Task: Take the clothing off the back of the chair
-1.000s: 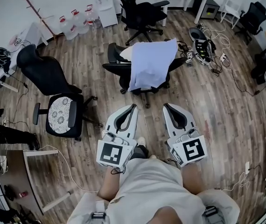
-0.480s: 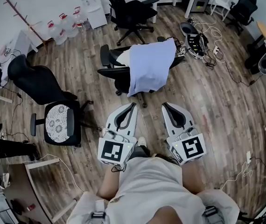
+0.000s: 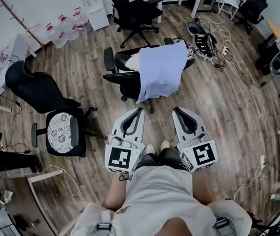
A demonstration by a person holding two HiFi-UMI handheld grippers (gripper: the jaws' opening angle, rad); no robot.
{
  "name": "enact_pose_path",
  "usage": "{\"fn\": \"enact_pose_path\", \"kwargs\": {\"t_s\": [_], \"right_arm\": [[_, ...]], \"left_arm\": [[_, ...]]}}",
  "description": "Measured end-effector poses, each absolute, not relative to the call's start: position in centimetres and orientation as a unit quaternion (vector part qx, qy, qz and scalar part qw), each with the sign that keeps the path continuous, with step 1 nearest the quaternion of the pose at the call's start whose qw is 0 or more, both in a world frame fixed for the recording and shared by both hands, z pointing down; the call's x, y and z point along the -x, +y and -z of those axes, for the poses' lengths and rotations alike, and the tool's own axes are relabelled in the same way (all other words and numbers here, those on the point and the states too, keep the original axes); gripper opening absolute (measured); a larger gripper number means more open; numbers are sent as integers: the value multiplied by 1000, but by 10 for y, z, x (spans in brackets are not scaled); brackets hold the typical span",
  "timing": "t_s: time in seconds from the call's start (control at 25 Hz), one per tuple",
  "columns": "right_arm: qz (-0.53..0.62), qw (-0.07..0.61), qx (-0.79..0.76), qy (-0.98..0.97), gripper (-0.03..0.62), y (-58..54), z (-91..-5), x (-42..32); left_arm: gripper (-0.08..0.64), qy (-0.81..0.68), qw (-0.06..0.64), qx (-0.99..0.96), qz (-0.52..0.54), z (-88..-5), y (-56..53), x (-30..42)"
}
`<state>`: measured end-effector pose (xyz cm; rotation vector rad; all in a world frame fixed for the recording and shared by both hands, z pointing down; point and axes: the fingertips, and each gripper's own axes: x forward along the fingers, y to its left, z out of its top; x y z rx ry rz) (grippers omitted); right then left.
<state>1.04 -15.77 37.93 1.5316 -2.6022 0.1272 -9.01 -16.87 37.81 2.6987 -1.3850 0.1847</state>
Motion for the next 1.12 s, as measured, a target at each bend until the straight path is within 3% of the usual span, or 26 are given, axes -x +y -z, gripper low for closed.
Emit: {"fn": "enact_pose_path", "kwargs": {"t_s": [1.12], "right_arm": [[-54, 74, -504, -859, 32, -186, -399, -26]], "left_arm": [[18, -457, 57, -884, -77, -391, -197, 76]]}}
